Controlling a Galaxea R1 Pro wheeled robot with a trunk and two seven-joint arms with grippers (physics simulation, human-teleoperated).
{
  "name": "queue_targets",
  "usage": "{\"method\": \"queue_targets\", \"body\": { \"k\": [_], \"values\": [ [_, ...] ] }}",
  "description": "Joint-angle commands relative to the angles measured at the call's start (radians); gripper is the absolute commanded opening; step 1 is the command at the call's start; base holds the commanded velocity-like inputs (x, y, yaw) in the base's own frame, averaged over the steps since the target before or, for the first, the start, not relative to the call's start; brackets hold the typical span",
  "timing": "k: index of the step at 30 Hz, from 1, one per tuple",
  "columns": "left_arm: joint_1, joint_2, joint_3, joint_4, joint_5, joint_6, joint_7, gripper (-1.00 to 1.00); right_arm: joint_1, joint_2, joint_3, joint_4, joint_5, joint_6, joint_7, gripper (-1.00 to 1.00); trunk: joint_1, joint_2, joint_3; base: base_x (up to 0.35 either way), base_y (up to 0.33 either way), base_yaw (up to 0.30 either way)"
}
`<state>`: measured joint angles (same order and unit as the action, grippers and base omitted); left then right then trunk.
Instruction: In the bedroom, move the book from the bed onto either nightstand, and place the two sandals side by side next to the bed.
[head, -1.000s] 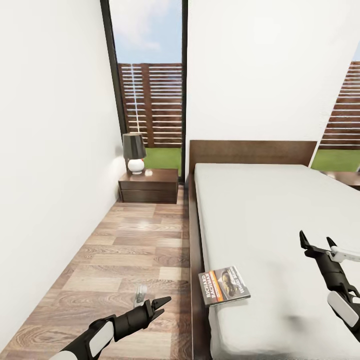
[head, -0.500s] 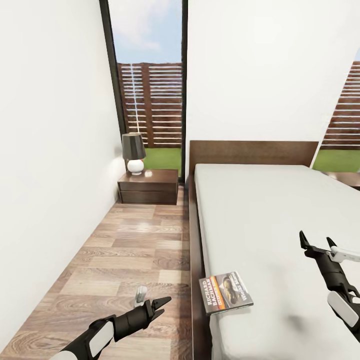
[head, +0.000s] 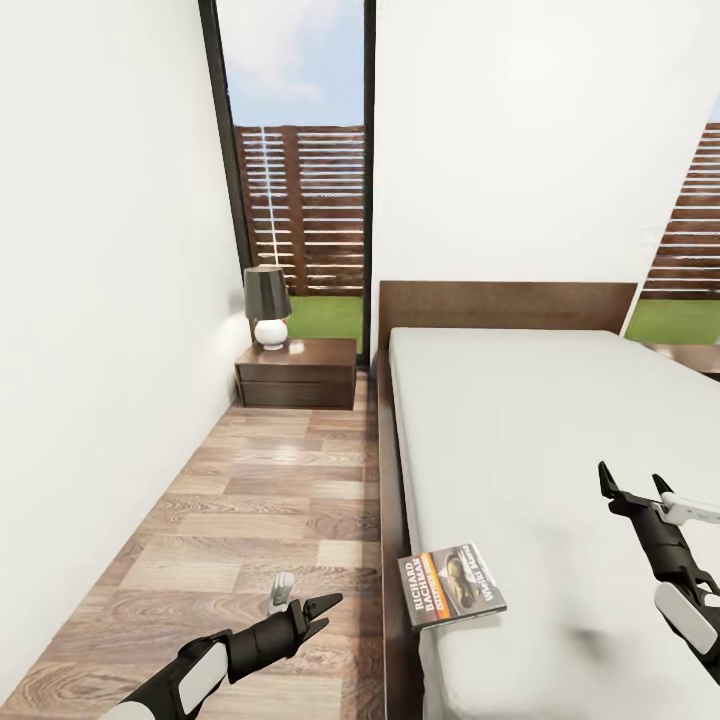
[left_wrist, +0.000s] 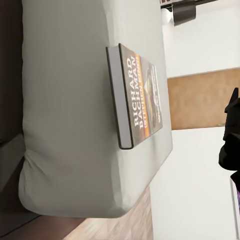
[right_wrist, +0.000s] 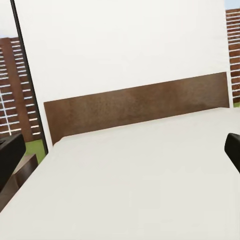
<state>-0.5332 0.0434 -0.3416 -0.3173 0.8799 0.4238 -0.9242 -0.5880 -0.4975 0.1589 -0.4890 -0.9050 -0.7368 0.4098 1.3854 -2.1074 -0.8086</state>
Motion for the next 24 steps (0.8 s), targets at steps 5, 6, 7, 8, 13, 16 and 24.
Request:
{"method": "queue_targets", "body": {
  "k": [5,6,7,8,13,16,24],
  "values": [
    [-0.001,0.001,-0.005,0.0,0.01,0.001,-0.001,1.0,-0.001,-0.001,0.007,0.001,-0.011,-0.004,0.004,1.0,0.0,0.0,-0.001,0.0,-0.136,0.0],
    [-0.001,0.001,-0.005,0.0,0.01,-0.004,-0.001,1.0,-0.001,-0.001,0.007,0.001,-0.011,-0.004,0.004,1.0,0.0,0.0,-0.001,0.0,-0.073,0.0],
    [-0.001,0.001,-0.005,0.0,0.011,-0.009,-0.001,1.0,-0.001,-0.001,0.007,0.001,-0.011,-0.004,0.004,1.0,0.0,0.0,-0.001,0.0,-0.047,0.0],
    [-0.001,0.001,-0.005,0.0,0.011,-0.011,-0.002,1.0,-0.001,-0.001,0.008,0.001,-0.011,-0.004,0.004,1.0,0.0,0.0,-0.001,0.0,-0.03,0.0],
    [-0.001,0.001,-0.005,0.0,0.011,-0.014,-0.002,1.0,-0.001,-0.001,0.008,0.001,-0.011,-0.004,0.004,1.0,0.0,0.0,-0.001,0.0,-0.012,0.0],
    [-0.001,0.0,-0.006,0.0,0.011,-0.014,-0.002,1.0,-0.001,0.0,0.008,0.001,-0.011,-0.004,0.004,1.0,0.0,0.0,-0.001,0.0,-0.002,0.0],
    [-0.001,0.0,-0.006,0.0,0.011,-0.016,-0.003,1.0,-0.001,0.0,0.009,0.001,-0.011,-0.005,0.004,1.0,0.0,0.0,-0.001,0.0,0.0,0.0]
  ]
}}
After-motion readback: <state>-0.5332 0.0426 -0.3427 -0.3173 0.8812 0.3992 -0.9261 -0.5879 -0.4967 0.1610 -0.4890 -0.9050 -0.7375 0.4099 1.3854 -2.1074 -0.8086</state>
